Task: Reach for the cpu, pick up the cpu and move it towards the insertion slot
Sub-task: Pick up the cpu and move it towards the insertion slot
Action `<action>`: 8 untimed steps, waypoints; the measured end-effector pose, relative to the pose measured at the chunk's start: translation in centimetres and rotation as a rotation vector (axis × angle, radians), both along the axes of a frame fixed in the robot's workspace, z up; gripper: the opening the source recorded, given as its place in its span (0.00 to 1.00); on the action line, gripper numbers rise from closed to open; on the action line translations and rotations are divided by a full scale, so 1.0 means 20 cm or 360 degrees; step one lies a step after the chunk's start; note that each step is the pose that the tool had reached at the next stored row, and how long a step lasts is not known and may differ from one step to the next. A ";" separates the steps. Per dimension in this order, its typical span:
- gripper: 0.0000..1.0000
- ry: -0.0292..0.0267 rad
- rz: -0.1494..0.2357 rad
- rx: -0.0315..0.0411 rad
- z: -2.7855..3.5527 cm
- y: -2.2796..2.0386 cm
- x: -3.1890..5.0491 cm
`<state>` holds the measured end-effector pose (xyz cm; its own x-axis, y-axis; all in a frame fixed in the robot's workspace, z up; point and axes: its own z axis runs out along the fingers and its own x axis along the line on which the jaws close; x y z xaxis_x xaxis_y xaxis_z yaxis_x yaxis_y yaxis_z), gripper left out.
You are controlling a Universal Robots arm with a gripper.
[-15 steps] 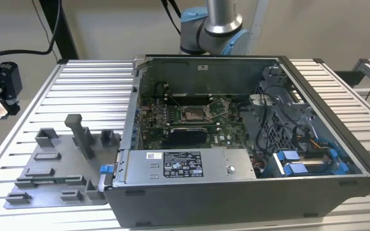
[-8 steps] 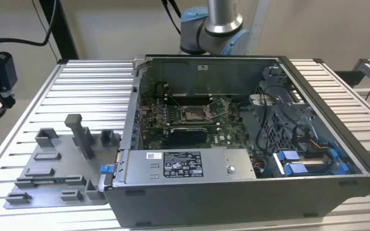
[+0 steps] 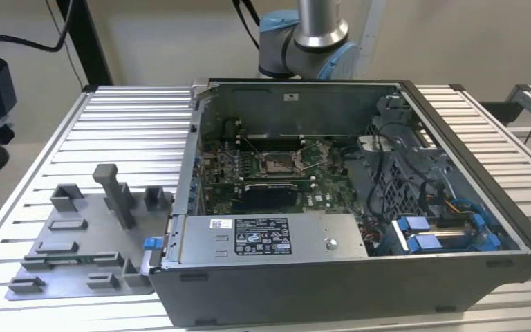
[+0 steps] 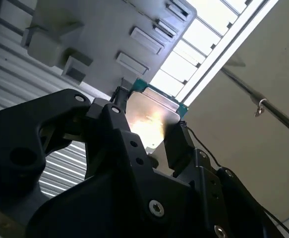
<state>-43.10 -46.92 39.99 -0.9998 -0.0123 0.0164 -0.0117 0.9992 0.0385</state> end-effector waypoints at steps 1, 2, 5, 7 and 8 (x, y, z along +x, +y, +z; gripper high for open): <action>0.00 0.00001 0.0000 0.0000 0.012 0.000 0.000; 0.00 0.00003 0.0000 0.0000 0.023 0.000 0.000; 0.00 0.00002 0.0000 0.0000 0.056 0.000 0.000; 0.00 0.00002 0.0000 0.0000 0.079 0.000 0.000; 0.00 0.00001 0.0000 0.0000 0.090 0.000 0.000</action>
